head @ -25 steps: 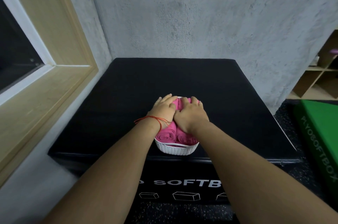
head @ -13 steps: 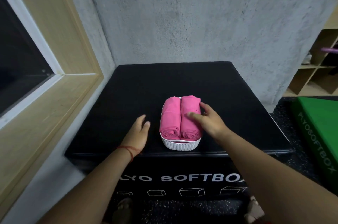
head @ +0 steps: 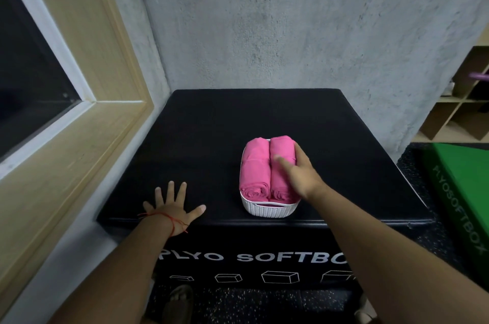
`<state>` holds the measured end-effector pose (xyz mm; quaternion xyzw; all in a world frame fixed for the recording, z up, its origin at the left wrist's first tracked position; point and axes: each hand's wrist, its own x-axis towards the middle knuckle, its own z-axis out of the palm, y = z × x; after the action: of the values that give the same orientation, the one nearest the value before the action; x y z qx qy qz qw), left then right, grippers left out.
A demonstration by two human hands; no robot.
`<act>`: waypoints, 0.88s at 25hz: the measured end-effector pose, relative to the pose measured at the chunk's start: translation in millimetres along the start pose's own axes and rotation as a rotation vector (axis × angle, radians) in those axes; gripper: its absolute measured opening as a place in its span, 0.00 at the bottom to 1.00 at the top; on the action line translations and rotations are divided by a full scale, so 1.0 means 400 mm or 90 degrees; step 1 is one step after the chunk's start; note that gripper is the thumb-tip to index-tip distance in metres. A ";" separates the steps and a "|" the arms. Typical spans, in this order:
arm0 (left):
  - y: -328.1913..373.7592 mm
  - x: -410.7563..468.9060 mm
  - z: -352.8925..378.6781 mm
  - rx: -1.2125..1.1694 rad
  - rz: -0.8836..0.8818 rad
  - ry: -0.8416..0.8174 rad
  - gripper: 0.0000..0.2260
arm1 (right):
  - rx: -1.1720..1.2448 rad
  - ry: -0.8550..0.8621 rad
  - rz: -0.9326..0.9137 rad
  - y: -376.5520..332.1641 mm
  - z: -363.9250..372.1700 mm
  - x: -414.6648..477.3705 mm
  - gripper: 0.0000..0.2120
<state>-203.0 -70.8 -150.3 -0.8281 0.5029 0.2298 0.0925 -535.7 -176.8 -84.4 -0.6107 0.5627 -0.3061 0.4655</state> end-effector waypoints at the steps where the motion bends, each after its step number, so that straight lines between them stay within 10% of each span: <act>1: 0.001 -0.001 -0.001 -0.001 0.000 0.000 0.48 | 0.114 -0.012 0.059 0.006 0.002 -0.031 0.34; 7: -0.014 0.012 -0.050 0.013 0.012 -0.027 0.49 | 0.288 -0.022 0.250 0.062 0.045 -0.113 0.27; 14: -0.101 0.154 -0.086 -0.054 0.083 0.292 0.05 | 0.342 0.001 0.223 -0.020 0.185 0.029 0.28; 22: -0.078 0.251 -0.024 -0.099 0.079 0.485 0.13 | 0.389 -0.042 0.193 -0.206 0.426 0.352 0.27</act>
<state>-134.0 -139.1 -192.0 -0.8266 0.5315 -0.0517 -0.1777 -324.2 -281.1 -95.2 -0.3621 0.5136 -0.3681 0.6853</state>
